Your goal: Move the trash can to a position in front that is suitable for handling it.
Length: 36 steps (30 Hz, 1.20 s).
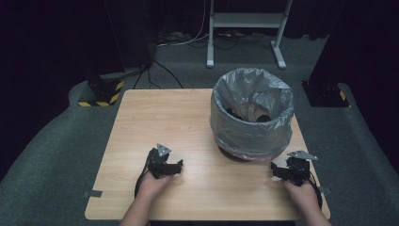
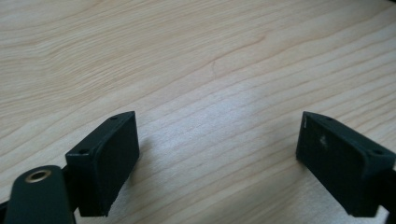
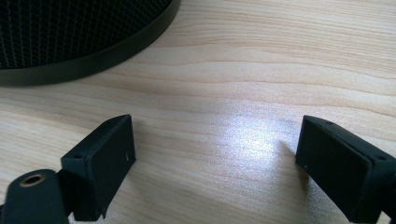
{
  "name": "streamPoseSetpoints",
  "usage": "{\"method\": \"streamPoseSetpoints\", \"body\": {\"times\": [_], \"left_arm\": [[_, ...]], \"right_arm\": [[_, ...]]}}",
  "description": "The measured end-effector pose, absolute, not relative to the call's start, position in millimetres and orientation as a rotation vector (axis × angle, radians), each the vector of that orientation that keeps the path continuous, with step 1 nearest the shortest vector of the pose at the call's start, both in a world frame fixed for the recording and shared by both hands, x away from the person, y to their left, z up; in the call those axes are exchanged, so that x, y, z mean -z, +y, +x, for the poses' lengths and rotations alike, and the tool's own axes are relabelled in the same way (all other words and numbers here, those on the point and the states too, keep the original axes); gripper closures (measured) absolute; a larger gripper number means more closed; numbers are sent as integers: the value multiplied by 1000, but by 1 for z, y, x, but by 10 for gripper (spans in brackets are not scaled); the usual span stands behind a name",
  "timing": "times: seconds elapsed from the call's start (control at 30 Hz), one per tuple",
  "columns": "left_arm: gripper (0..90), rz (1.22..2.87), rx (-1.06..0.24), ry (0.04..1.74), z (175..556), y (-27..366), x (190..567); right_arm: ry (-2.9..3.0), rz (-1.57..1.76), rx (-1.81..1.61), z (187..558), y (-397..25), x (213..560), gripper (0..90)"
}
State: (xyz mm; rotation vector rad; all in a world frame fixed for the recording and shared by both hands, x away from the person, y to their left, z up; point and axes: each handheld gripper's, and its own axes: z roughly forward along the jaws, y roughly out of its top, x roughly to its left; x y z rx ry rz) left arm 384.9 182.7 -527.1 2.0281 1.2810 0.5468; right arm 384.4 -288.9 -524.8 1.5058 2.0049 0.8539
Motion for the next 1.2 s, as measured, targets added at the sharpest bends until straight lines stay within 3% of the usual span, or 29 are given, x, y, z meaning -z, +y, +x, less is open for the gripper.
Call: {"method": "streamPoseSetpoints", "body": {"times": [0.7,1.0,1.2], "left_arm": [[100,2061,-515,1231,388,179,527],[145,2110,-492,1175,391,170,513],[148,2023,-462,1162,407,163,478]], "right_arm": [[1999,1578,-877,384,-295,520,142],[1856,1484,-934,378,-312,479,138],[1746,1397,-972,377,-319,441,143]]}}
